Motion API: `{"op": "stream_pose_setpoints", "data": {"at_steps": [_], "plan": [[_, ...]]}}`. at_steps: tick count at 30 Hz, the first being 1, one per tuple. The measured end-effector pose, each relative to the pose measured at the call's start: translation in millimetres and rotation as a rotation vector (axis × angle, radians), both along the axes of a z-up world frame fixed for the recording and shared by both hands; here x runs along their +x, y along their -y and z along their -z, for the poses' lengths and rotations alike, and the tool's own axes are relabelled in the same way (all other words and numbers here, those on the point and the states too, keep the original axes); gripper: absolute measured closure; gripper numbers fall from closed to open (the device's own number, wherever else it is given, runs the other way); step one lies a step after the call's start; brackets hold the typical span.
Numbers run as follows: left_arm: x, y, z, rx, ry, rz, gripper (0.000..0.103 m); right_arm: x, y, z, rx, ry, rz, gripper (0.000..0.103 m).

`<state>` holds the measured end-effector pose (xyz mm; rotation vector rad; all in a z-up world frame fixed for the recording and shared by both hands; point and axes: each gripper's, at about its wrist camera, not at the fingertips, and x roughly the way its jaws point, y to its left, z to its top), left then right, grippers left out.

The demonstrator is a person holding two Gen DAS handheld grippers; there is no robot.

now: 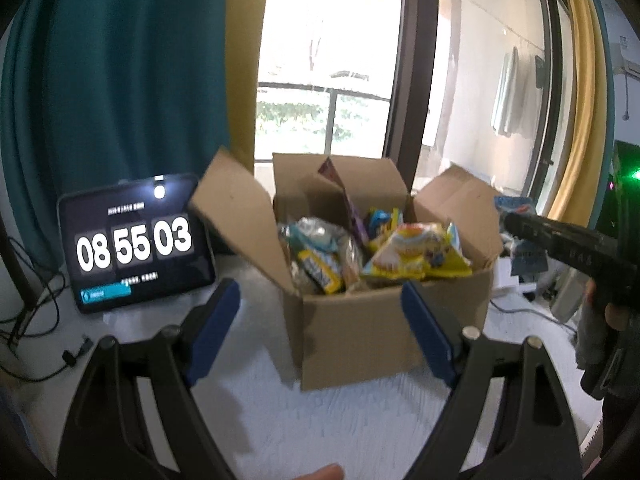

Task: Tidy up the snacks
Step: 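Lower the blue-and-white packet into the box with the right tool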

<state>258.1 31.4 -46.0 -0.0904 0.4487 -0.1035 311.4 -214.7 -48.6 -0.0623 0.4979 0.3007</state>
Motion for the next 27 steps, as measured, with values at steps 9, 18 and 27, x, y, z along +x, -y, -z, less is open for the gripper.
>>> {"op": "stream_pose_setpoints", "data": {"at_steps": [9,18,27], "plan": [[31,-7,-13,-0.030,0.024,-0.058,0.019,33,4,-23,-0.004,0.051,0.002,0.068],[48,-3,-23,-0.009,0.052,-0.067,0.019,61,7,-28,0.016,0.063,-0.010,0.068],[73,3,-33,0.021,0.083,-0.071,0.019,90,14,-45,0.038,0.097,0.004,0.068]]}}
